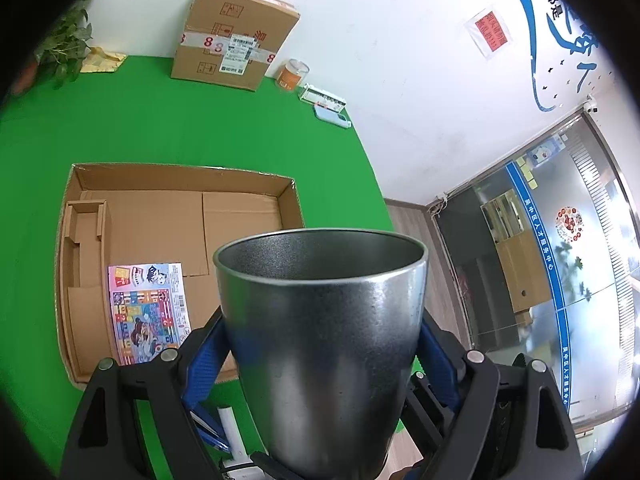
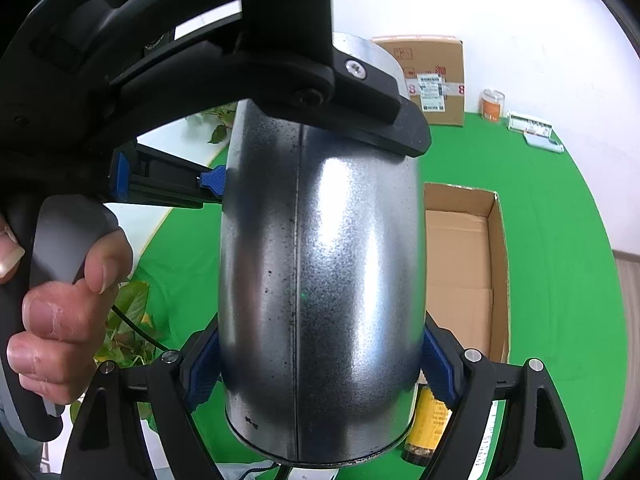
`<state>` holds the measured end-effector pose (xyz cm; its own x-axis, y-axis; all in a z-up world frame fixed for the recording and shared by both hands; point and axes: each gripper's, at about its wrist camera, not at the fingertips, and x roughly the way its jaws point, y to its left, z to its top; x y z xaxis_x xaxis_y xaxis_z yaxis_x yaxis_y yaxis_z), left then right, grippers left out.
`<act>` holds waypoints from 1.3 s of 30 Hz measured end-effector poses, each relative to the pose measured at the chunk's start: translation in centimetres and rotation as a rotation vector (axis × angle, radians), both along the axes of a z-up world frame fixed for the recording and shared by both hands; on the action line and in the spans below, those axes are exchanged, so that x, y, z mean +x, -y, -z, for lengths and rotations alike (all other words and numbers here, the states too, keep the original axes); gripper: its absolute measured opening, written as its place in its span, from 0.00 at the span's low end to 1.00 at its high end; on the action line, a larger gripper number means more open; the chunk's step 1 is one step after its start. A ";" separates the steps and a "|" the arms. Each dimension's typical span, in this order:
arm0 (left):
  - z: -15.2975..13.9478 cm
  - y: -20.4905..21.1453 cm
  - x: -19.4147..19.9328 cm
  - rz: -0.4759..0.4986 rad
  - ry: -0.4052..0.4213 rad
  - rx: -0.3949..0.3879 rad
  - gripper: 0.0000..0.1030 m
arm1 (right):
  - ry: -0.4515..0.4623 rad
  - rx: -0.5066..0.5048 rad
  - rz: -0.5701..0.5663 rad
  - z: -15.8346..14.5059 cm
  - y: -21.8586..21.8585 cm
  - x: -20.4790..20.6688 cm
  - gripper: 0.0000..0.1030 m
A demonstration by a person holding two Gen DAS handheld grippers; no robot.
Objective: Organize rigid objects
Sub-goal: 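Carry the silver cup with the left tool toward the open box, then lower the silver cup into the box beside the game box and open the left tool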
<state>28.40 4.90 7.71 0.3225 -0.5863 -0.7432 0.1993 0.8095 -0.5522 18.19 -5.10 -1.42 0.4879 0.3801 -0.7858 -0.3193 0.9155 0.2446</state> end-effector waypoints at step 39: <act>26.1 1.3 10.8 0.101 -0.490 0.026 0.83 | -0.495 0.037 0.103 22.1 -0.1 8.9 0.80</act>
